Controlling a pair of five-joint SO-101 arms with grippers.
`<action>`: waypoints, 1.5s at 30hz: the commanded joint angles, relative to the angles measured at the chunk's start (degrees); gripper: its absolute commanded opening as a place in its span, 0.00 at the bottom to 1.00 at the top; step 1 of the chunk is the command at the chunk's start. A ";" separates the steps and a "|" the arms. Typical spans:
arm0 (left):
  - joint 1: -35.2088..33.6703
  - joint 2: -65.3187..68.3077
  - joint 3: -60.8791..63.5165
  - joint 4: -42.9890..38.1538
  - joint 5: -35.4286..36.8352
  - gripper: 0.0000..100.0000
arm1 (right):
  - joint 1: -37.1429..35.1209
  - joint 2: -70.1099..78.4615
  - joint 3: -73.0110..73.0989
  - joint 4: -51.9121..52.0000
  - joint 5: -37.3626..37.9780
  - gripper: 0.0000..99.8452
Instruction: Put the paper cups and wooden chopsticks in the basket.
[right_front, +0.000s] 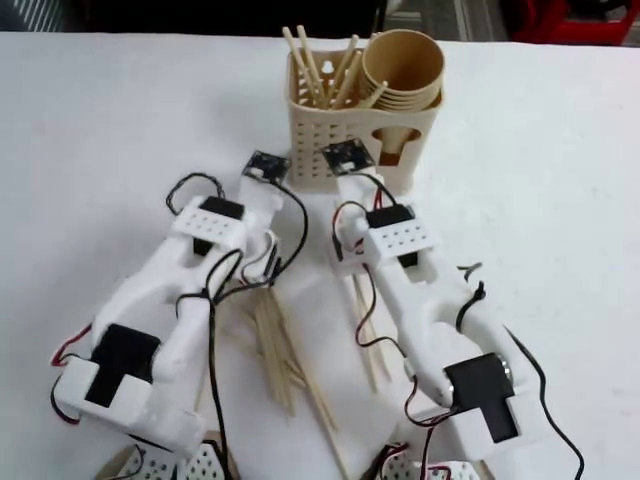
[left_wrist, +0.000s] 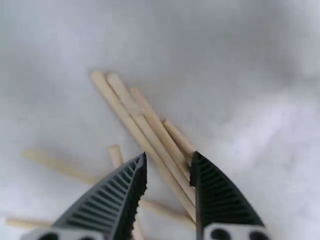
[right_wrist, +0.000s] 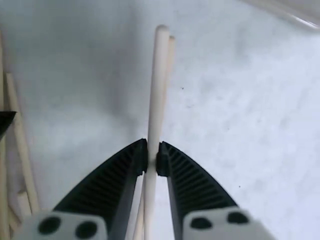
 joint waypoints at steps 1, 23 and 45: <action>0.13 -0.04 -1.41 0.70 0.62 0.15 | 0.75 -2.68 -0.35 -0.75 0.26 0.02; 0.04 0.48 -0.88 3.43 0.26 0.13 | 0.75 -2.68 -0.35 -0.75 0.26 0.02; 0.04 -0.92 -2.90 3.78 -4.40 0.02 | 0.84 -2.68 -0.35 -0.75 0.44 0.02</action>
